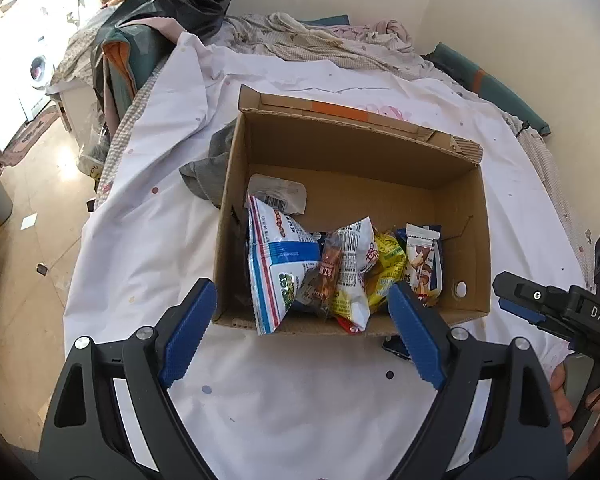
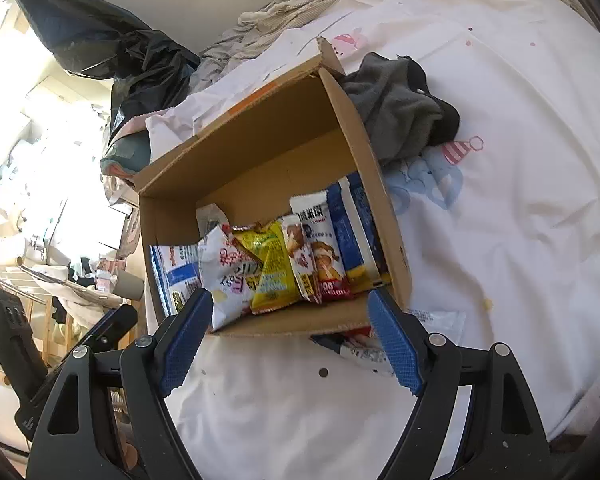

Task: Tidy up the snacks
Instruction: 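Move both grippers back out of the box toward the snacks on the sheet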

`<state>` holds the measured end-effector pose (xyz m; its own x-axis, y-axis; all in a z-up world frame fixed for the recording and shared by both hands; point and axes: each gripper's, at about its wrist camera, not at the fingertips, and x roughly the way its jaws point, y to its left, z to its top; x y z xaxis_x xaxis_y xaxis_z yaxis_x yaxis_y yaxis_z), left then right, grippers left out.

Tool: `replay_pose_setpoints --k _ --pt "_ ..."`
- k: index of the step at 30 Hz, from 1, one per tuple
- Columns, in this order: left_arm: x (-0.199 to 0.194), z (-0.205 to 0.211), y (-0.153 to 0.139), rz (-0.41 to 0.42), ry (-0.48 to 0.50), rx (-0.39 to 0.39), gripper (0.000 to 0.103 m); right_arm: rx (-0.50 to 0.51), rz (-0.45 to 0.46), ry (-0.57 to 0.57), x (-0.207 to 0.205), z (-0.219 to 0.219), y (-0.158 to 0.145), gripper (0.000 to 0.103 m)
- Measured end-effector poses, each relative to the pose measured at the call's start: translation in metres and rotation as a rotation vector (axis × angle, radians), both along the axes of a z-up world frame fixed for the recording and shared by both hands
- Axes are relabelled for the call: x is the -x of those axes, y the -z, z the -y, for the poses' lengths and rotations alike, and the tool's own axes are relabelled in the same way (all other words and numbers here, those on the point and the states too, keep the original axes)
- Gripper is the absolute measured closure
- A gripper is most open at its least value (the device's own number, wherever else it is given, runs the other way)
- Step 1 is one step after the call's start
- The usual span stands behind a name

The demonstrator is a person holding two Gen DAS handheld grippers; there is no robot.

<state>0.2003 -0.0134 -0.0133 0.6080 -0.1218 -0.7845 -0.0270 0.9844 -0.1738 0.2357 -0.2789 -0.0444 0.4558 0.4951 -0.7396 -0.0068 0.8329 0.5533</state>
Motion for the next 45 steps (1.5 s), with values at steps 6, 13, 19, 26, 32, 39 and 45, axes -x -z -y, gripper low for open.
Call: replay_pose_setpoints --k 6,13,19,26,32,39,45 --pt "0.014 0.003 0.005 -0.013 0.013 0.013 0.004 0.037 -0.012 0.009 0.014 0.013 0.008 0.021" --pt "0.024 0.012 0.016 -0.067 0.018 0.008 0.004 0.105 -0.082 0.011 0.023 0.03 0.032 0.021" --pt "0.024 0.011 0.025 -0.119 0.003 0.059 0.004 0.316 -0.153 -0.032 0.005 0.01 0.061 0.02" --pt "0.017 0.006 0.033 -0.152 -0.002 0.074 0.004 0.611 -0.202 -0.145 -0.016 -0.027 0.106 0.021" --pt "0.009 -0.001 0.039 -0.181 -0.027 0.089 0.004 0.639 -0.159 -0.28 -0.01 -0.056 0.114 0.033" --pt "0.006 0.0 0.043 -0.2 -0.036 0.105 0.004 0.535 -0.125 -0.513 0.021 -0.095 0.108 0.091" --pt "0.009 -0.008 0.047 -0.218 -0.064 0.116 0.004 0.408 -0.205 -0.574 0.048 -0.103 0.107 0.093"
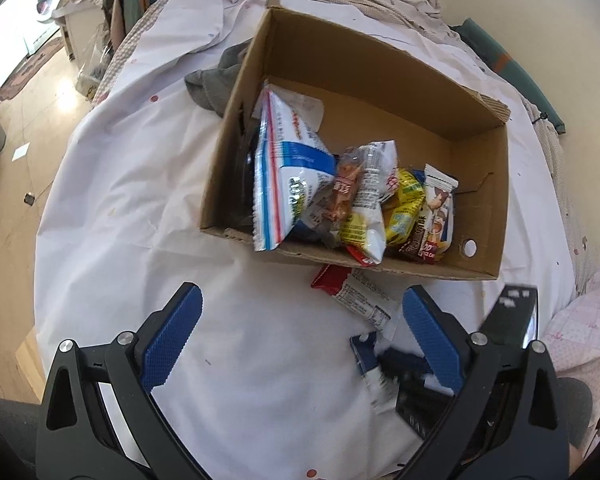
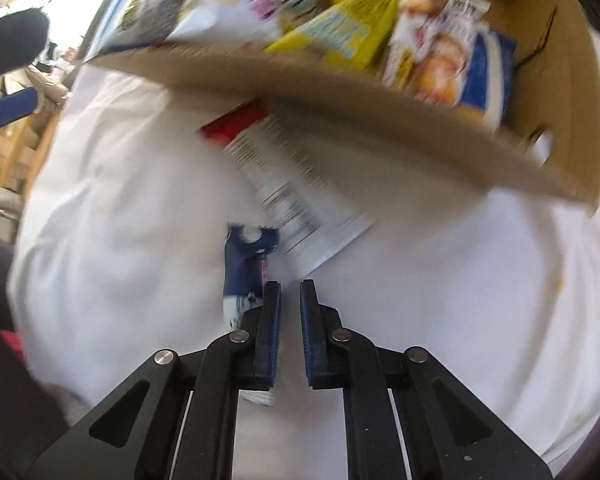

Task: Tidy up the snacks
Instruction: 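Move both grippers back out of the box toward the snacks on the sheet, then grasp the red-and-white wrapped bar with the right gripper while the left grasps the blue stick snack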

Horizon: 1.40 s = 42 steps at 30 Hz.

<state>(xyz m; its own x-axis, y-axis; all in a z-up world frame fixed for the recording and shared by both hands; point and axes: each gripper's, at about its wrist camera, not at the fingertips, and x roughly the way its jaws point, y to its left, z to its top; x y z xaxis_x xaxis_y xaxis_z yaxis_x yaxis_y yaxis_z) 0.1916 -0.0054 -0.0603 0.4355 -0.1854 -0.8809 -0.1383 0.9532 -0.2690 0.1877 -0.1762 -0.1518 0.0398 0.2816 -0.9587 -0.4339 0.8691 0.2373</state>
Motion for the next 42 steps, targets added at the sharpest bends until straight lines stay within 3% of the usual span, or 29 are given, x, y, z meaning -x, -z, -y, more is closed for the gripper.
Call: replay_pose_setpoints --k 3,8,10,12,13,18,25,27,28,30,35,42 --pt "0.003 -0.006 0.002 -0.011 -0.02 0.007 0.004 -0.085 -0.066 0.0 0.012 -0.004 -0.006 0.093" --pt "0.009 -0.012 0.006 -0.035 -0.051 -0.006 0.004 -0.086 0.037 0.104 -0.001 0.011 -0.027 0.087" --pt "0.012 -0.014 0.007 -0.046 -0.059 0.0 0.004 -0.087 0.077 0.151 -0.011 0.016 -0.034 0.073" --pt "0.013 -0.016 0.006 -0.047 -0.065 0.009 0.004 -0.053 0.145 0.164 -0.017 0.015 -0.039 0.032" --pt "0.014 -0.017 0.005 -0.044 -0.067 0.008 0.004 -0.029 0.174 0.162 -0.023 0.013 -0.041 0.03" --pt "0.015 -0.023 0.002 -0.025 -0.081 -0.017 0.004 0.084 0.232 0.066 -0.046 -0.017 -0.027 0.031" --pt "0.019 -0.03 0.012 -0.051 -0.1 -0.029 0.004 0.094 0.217 -0.046 -0.054 -0.046 -0.012 0.035" --pt "0.021 -0.031 0.013 -0.048 -0.107 -0.037 0.004 0.077 0.19 -0.076 -0.051 -0.051 -0.008 0.059" --pt "0.021 -0.032 0.013 -0.047 -0.108 -0.041 0.004 0.073 0.188 -0.08 -0.05 -0.053 -0.008 0.061" --pt "0.021 -0.032 0.013 -0.048 -0.11 -0.043 0.004 0.051 0.166 -0.075 -0.05 -0.051 -0.011 0.07" --pt "0.021 -0.029 0.011 -0.036 -0.104 -0.049 0.004 0.001 0.124 0.003 -0.052 -0.019 -0.032 0.07" --pt "0.025 -0.013 0.015 -0.057 -0.059 -0.054 0.004 -0.057 0.106 0.136 -0.025 0.037 -0.063 0.07"
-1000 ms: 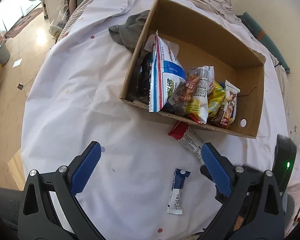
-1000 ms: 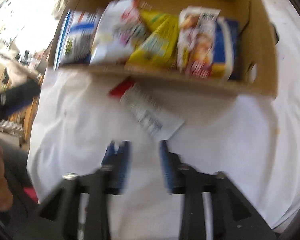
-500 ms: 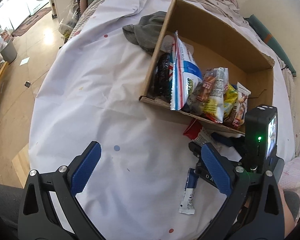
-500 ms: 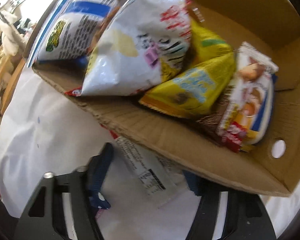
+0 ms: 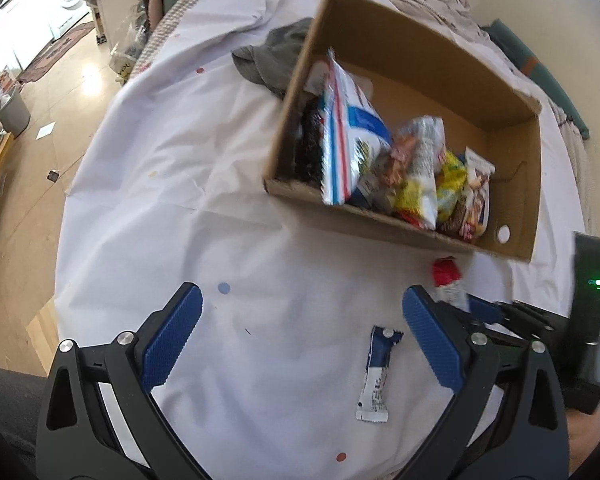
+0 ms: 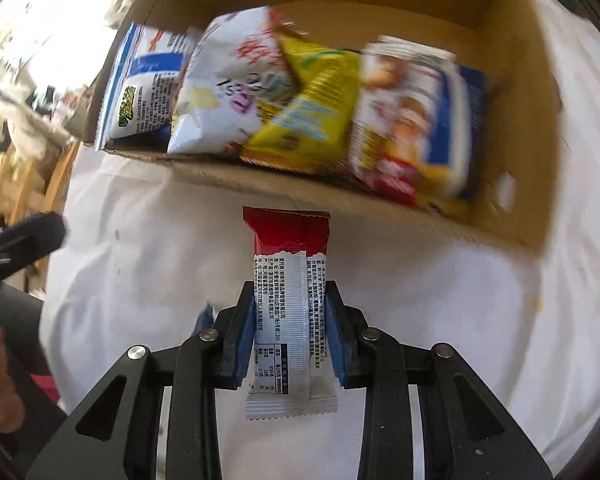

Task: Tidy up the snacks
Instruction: 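Grasp the red-and-white wrapped bar with the right gripper while the left grasps the blue stick snack, then carry the red-and-white bar and blue stick snack over the box and lower them in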

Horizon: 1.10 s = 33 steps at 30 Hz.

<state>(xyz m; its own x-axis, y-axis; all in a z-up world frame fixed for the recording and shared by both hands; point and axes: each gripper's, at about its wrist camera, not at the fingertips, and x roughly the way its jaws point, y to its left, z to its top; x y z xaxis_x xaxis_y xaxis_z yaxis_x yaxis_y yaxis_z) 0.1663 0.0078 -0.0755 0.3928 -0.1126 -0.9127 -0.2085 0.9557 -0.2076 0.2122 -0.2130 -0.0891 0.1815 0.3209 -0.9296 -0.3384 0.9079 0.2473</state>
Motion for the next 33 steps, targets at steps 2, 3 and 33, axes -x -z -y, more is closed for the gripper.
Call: replay_pose_setpoints --k 2,3,33 --pt "0.002 0.012 0.004 -0.012 0.032 -0.001 0.004 -0.008 0.0 0.037 0.013 0.023 -0.007 0.07" --pt "0.002 0.017 0.005 -0.013 0.046 -0.001 0.004 -0.019 -0.004 0.057 0.012 0.031 -0.006 0.07" --pt "0.01 0.103 0.053 -0.146 0.341 -0.058 0.089 -0.147 0.004 0.314 0.038 0.071 -0.004 0.07"
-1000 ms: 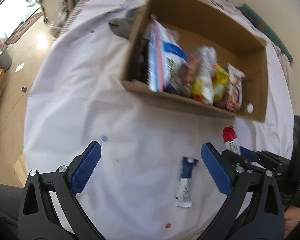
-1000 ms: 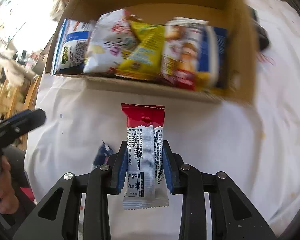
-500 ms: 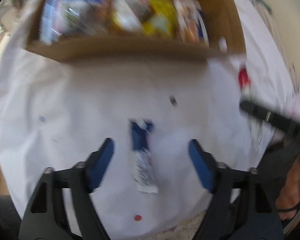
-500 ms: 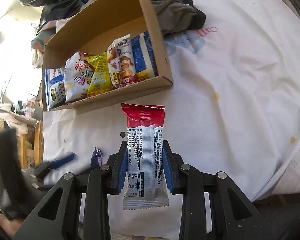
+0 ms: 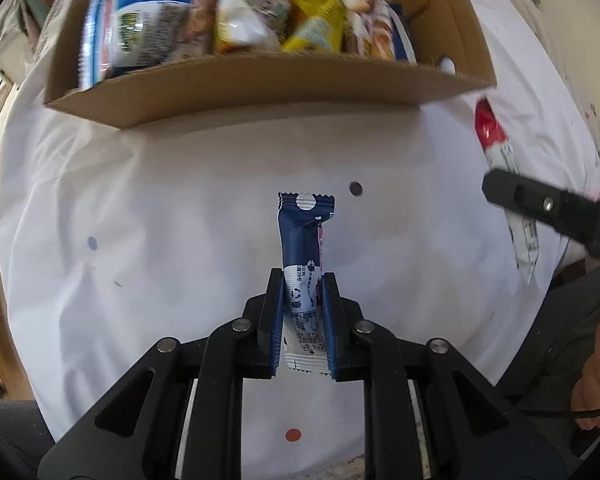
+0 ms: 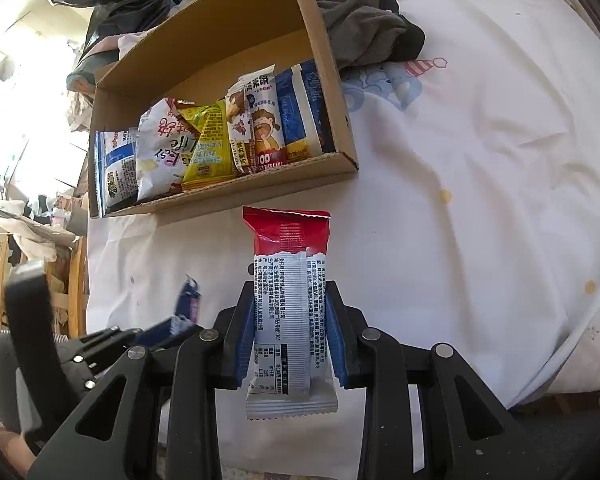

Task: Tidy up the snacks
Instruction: 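Carry the red-and-white bar and blue stick snack over the box and lower them in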

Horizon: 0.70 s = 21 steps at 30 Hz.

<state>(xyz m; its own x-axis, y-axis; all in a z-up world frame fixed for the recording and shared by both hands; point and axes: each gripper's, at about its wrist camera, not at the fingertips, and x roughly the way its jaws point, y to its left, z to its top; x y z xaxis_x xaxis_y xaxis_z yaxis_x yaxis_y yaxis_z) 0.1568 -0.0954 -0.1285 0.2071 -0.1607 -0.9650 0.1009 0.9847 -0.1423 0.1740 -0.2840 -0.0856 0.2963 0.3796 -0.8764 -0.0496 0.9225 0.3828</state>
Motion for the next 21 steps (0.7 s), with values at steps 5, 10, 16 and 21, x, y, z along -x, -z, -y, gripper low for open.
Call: replay_pose_setpoints --k 5,10,16,21 --pt "-0.007 -0.015 -0.006 0.016 -0.035 -0.011 0.089 0.0 0.001 -0.016 0.001 -0.004 0.0 0.07" --pt "-0.006 -0.022 -0.016 0.056 -0.061 -0.029 0.089 -0.017 0.003 -0.053 0.002 -0.012 -0.001 0.07" --pt "-0.005 -0.044 -0.034 0.117 -0.139 -0.041 0.089 -0.05 0.022 -0.134 0.003 -0.042 -0.007 0.07" --pt "0.002 -0.072 -0.064 0.213 -0.228 -0.032 0.089 -0.113 0.092 -0.196 0.006 -0.063 -0.025 0.07"
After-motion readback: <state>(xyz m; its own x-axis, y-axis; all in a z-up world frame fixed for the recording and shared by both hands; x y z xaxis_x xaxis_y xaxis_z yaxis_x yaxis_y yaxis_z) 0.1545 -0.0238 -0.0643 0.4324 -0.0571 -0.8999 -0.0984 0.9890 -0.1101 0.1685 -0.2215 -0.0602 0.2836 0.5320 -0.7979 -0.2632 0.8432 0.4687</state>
